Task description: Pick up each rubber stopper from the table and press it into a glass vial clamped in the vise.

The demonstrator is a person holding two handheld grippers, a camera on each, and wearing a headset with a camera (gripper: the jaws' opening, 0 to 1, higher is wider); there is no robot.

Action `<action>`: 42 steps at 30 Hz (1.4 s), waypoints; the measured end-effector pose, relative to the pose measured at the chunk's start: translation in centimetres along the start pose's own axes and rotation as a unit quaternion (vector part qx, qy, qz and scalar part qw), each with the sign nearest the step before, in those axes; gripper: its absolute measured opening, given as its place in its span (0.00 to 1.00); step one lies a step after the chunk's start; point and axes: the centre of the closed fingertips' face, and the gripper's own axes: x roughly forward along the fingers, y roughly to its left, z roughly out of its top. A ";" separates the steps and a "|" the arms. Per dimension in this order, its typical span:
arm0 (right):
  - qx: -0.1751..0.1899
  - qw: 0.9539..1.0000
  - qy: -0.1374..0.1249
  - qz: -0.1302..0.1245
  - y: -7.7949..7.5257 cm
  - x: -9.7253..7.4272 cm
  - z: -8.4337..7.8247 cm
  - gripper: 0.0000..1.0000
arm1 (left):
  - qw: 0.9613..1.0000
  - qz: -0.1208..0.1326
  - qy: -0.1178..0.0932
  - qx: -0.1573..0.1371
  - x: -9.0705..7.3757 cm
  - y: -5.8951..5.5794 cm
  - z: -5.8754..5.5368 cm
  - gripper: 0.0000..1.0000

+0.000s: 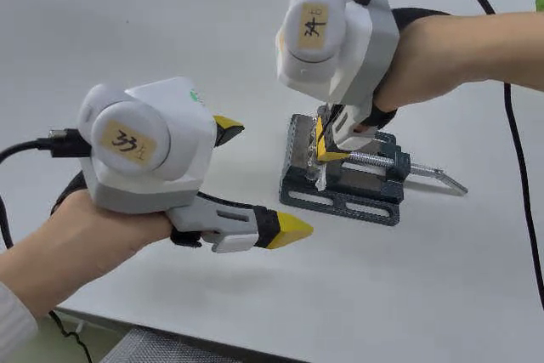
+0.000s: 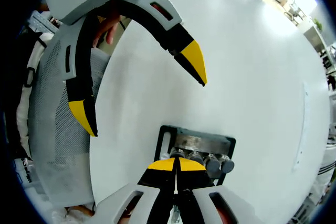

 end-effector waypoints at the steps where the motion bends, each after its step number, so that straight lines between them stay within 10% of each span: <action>1: -0.004 1.000 -0.005 0.002 0.0 0.0 0.0 0.00 | 1.000 -0.001 0.001 0.002 0.0 0.0 0.0 0.84; 22: 0.017 0.997 -0.073 -0.024 0.0 -0.5 -0.2 0.10 | 1.000 0.017 -0.005 0.001 -0.6 0.8 0.5 0.85; 28: 0.063 0.989 -0.131 -0.026 1.2 -1.5 -0.2 0.17 | 1.000 0.024 -0.010 -0.003 -1.0 1.0 0.6 0.86; 35: 0.126 0.967 -0.218 -0.039 2.1 -2.4 -1.1 0.31 | 0.999 0.027 -0.017 0.000 -1.3 1.1 0.6 0.88; 42: 0.195 0.935 -0.289 -0.068 3.6 -2.8 -2.5 0.47 | 0.999 0.024 -0.021 0.010 -1.4 0.8 0.6 0.90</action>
